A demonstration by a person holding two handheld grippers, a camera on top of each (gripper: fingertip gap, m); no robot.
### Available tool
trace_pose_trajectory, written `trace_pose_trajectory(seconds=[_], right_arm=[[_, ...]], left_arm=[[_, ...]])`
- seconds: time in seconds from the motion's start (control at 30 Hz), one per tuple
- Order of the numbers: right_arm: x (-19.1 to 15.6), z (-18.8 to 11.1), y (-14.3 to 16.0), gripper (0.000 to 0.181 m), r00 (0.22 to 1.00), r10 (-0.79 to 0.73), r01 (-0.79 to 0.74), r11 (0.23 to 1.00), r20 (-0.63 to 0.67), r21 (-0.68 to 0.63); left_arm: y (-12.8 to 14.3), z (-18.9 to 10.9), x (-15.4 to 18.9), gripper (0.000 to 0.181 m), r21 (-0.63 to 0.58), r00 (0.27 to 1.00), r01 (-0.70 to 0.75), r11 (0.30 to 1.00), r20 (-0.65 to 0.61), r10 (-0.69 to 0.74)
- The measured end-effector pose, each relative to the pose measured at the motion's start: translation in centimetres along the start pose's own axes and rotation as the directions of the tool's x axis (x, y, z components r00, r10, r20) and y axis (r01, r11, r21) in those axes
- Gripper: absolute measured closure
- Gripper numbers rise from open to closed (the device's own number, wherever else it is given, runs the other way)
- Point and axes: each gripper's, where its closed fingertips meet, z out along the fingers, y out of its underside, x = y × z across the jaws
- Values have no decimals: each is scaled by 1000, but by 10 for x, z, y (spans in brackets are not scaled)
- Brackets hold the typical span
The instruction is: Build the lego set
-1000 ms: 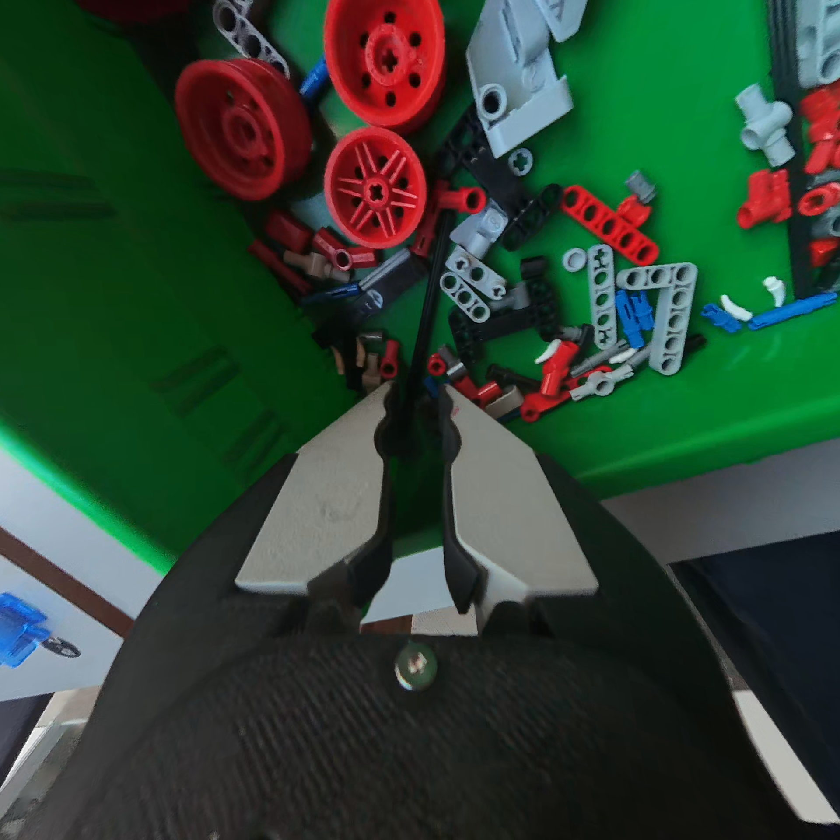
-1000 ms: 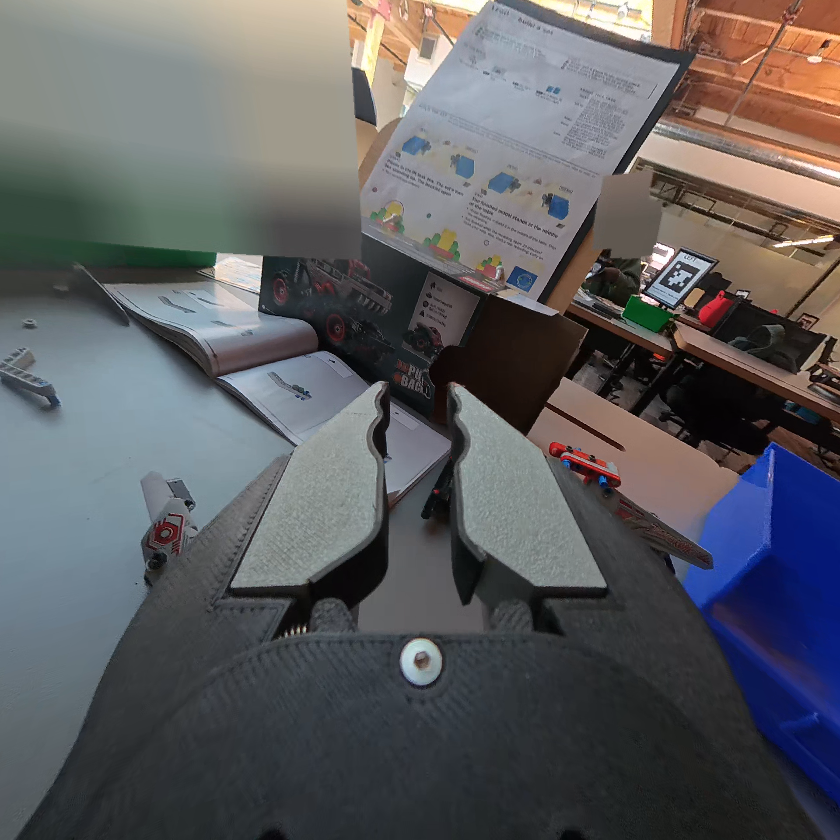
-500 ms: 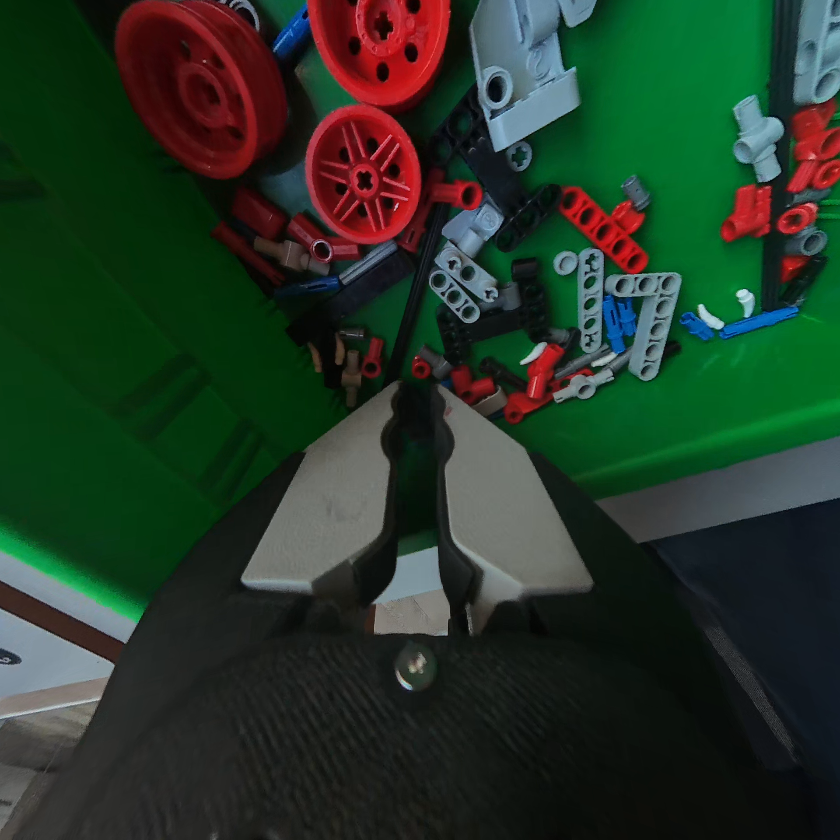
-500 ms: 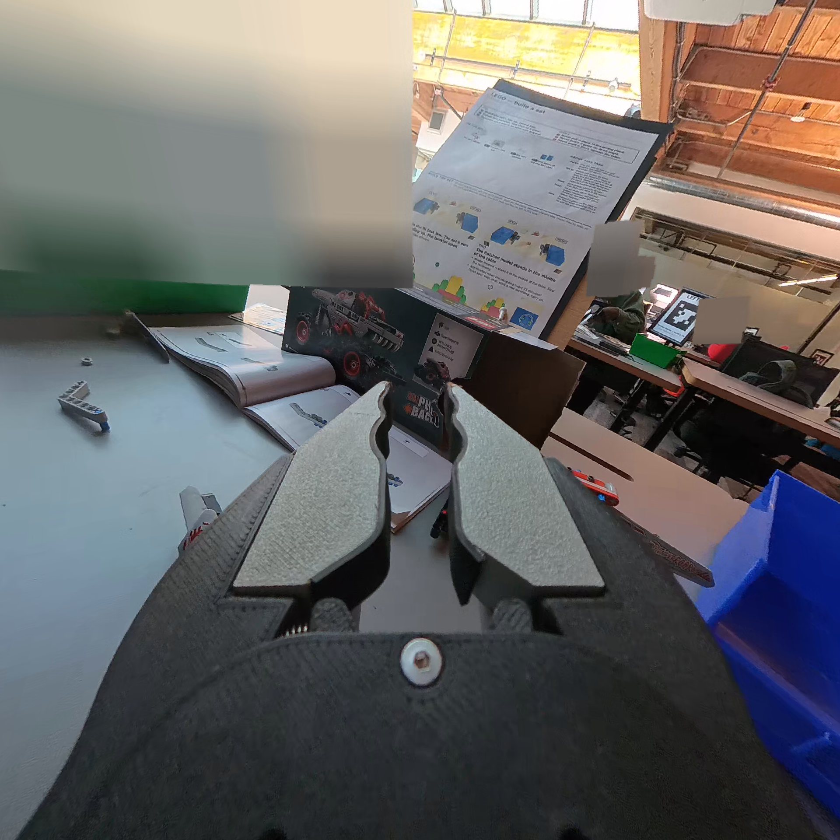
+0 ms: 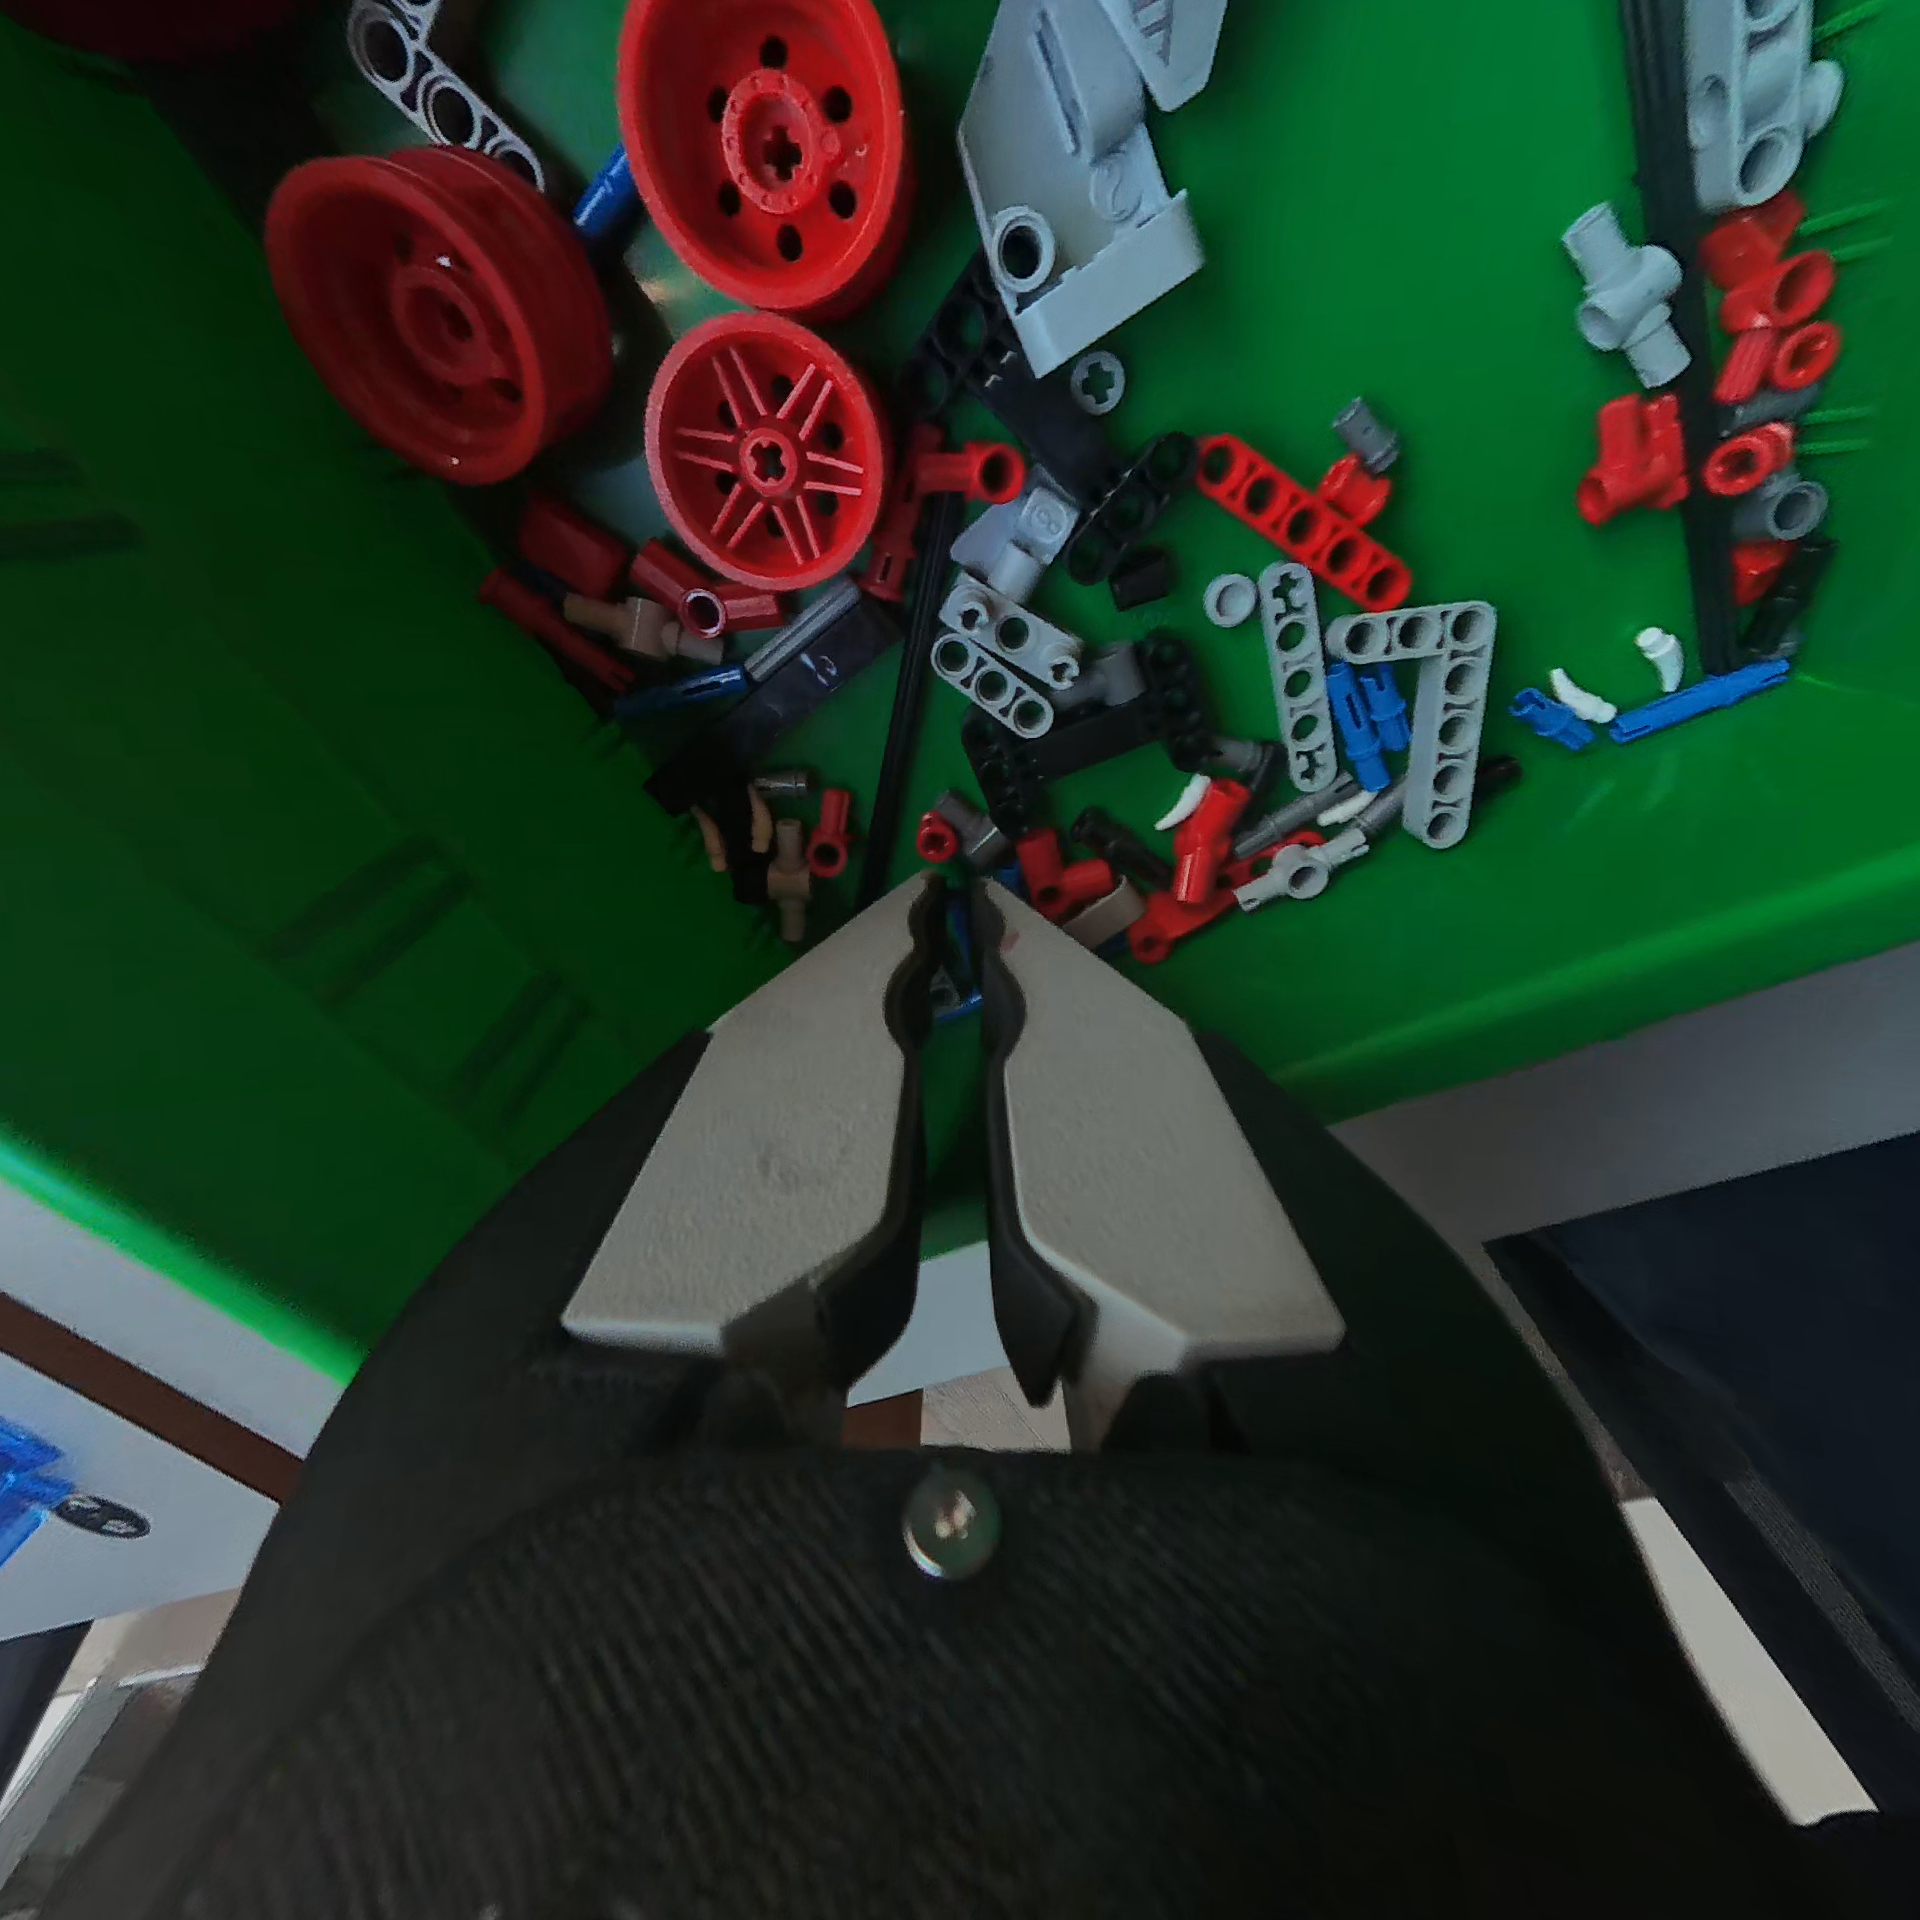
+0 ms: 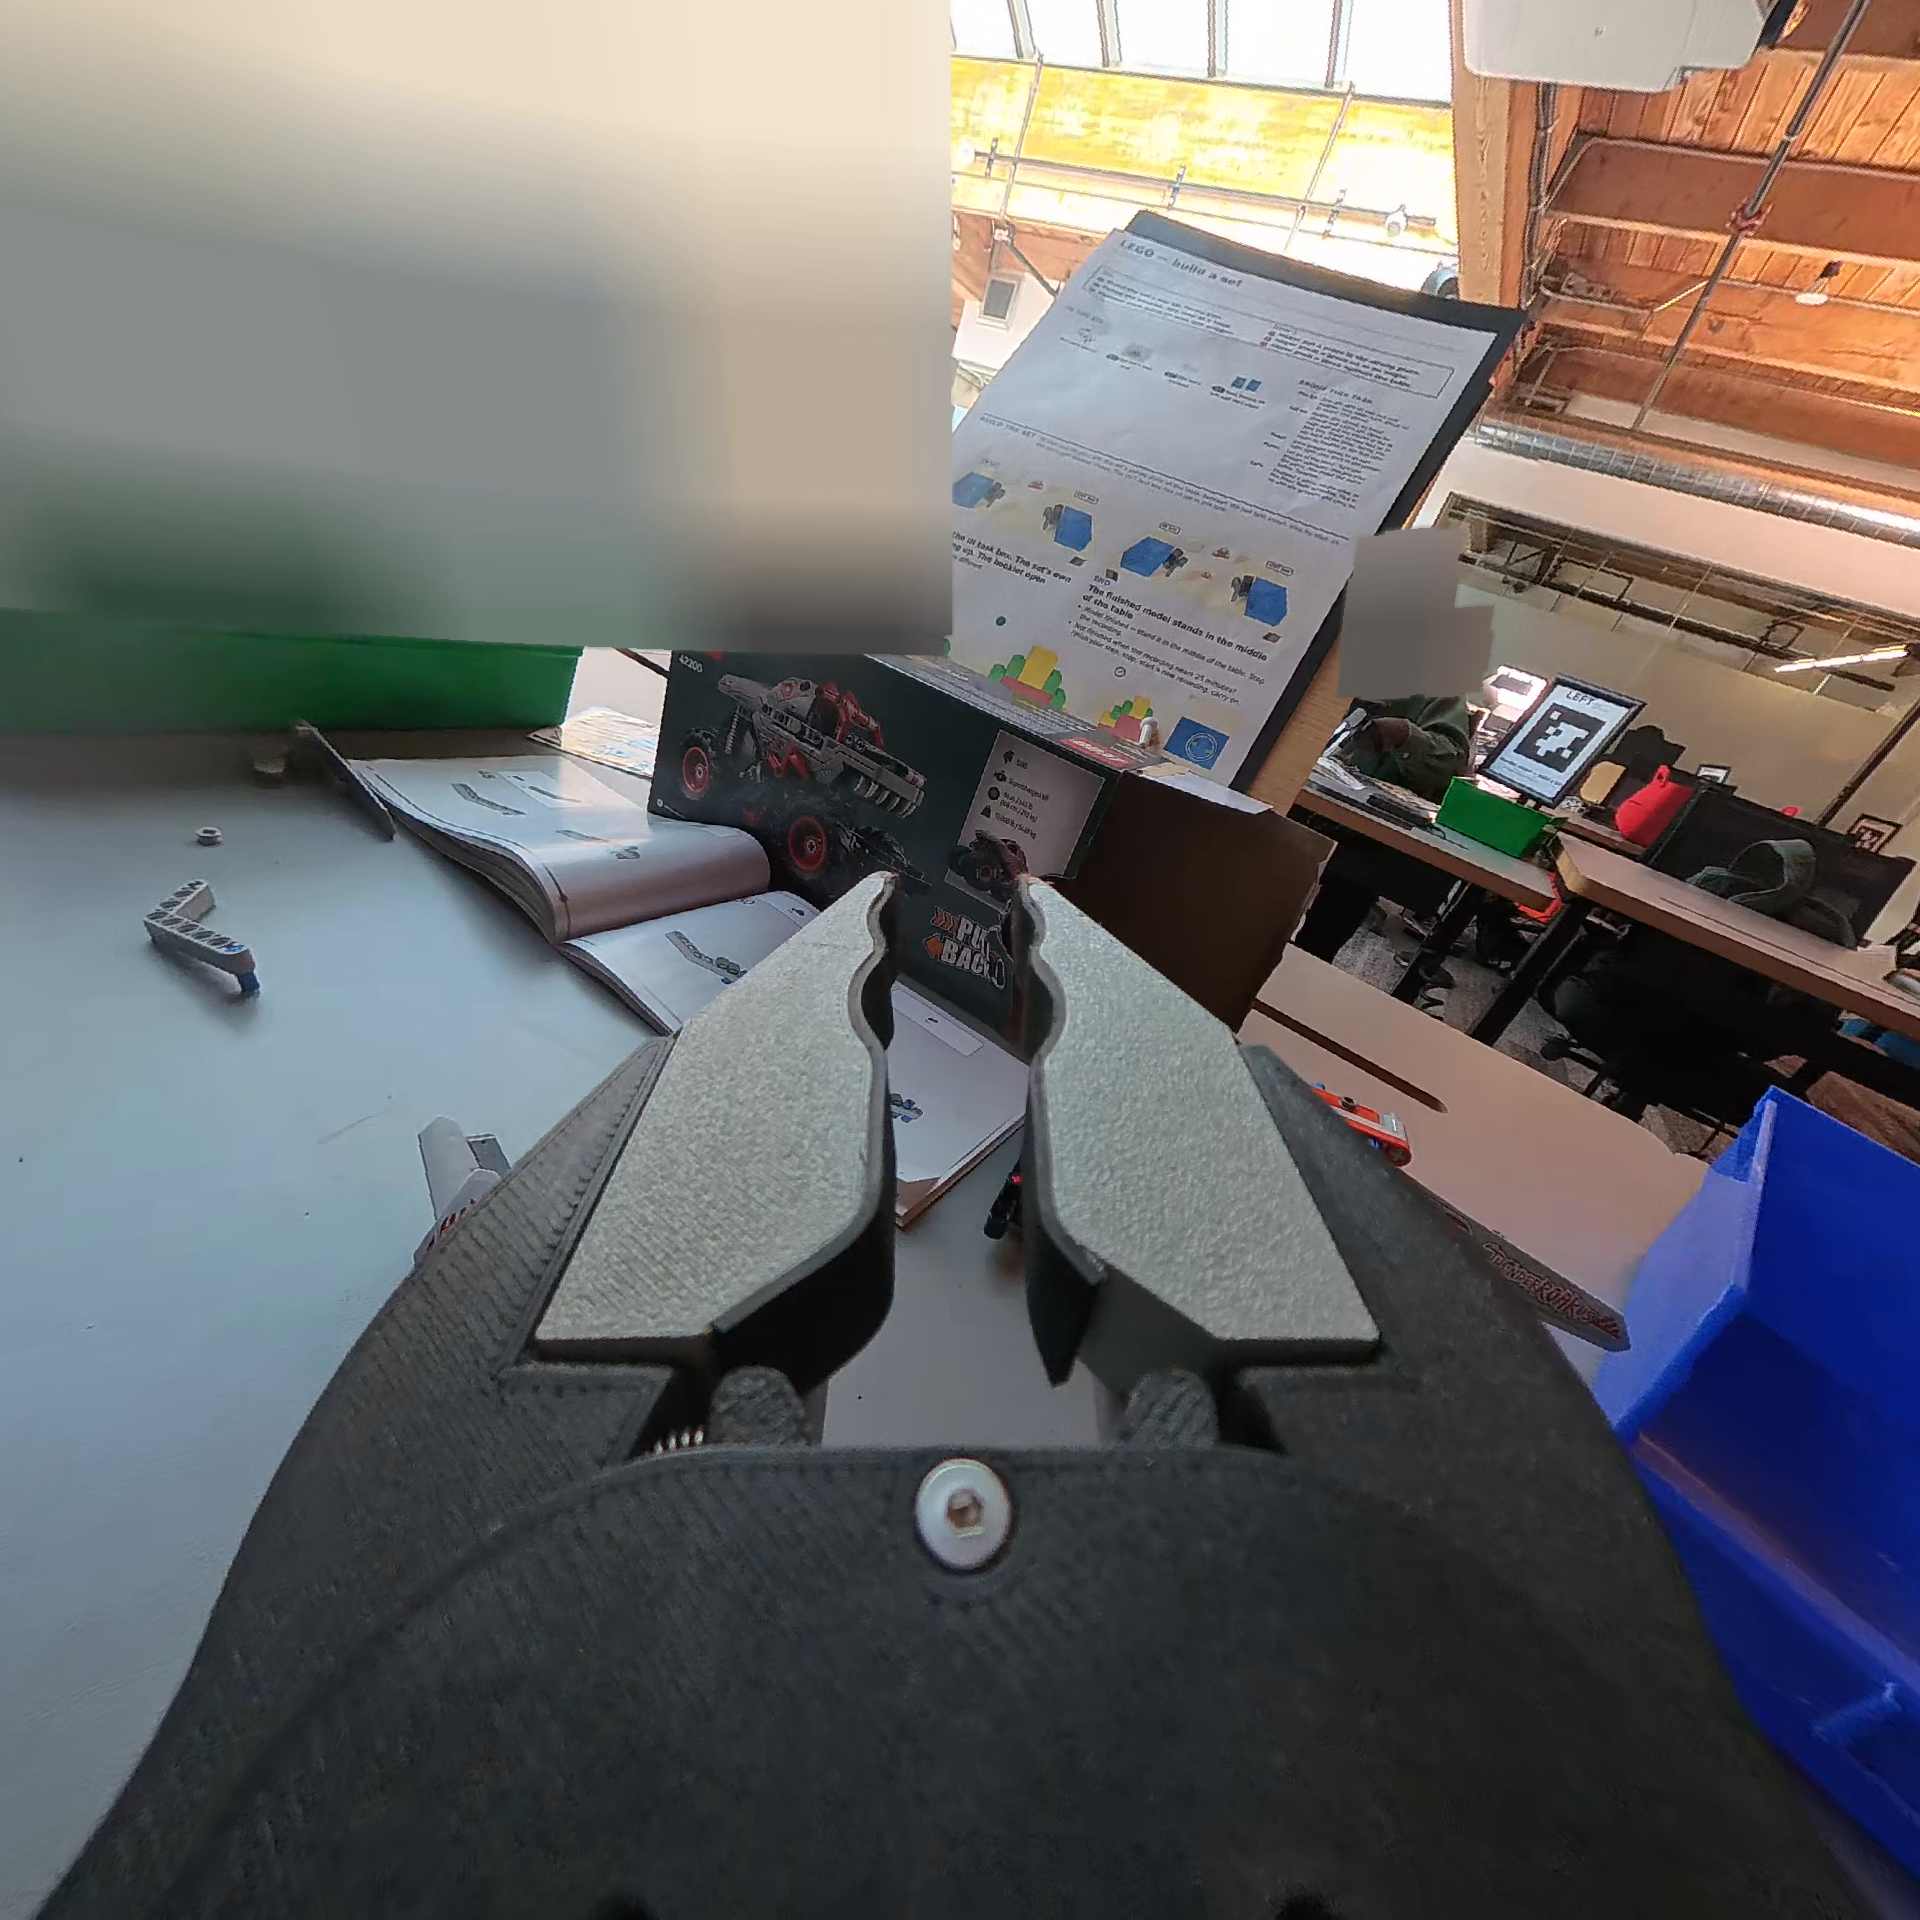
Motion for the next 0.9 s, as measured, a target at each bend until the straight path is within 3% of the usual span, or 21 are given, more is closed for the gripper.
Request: trace_pose_trajectory(seconds=[0.23, 0.33, 0.4, 0.53, 0.63, 0.77, 0.83, 0.9], right_arm=[[0, 0, 0, 164, 1000, 1, -1, 1000, 2, -1], [-2, 1, 0, 164, 1000, 5, -4, 1000, 9, -2], [-2, 1, 1, 164, 1000, 8, -8, 1000, 11, -3], [-2, 1, 0, 163, 999, 28, -28, 1000, 21, -1], [-2, -3, -11, 164, 997, 71, -73, 997, 33, 41], [-22, -12, -51, 164, 966, 213, -238, 955, 149, 178], [-38, -11, -58, 161, 949, 246, -279, 946, 197, 162], [-58, -8, -56, 161, 936, 257, -288, 952, 241, 101]], left_arm=[[-11, -30, -6, 181, 125, 999, -10, 992, 50, 4], [-30, -57, 2, 180, 279, 997, -55, 959, 75, 35], [-51, -87, 20, 181, 456, 992, -114, 883, 95, 78], [-80, -149, 111, 181, 749, 949, -270, 605, 102, 297], [-82, -152, 216, 181, 853, 827, -358, 379, 102, 553], [-93, -109, 311, 181, 827, 698, -436, 355, 61, 714], [-93, -97, 354, 181, 825, 608, -414, 385, -65, 791], [-96, -78, 379, 180, 794, 550, -459, 399, -98, 829]])
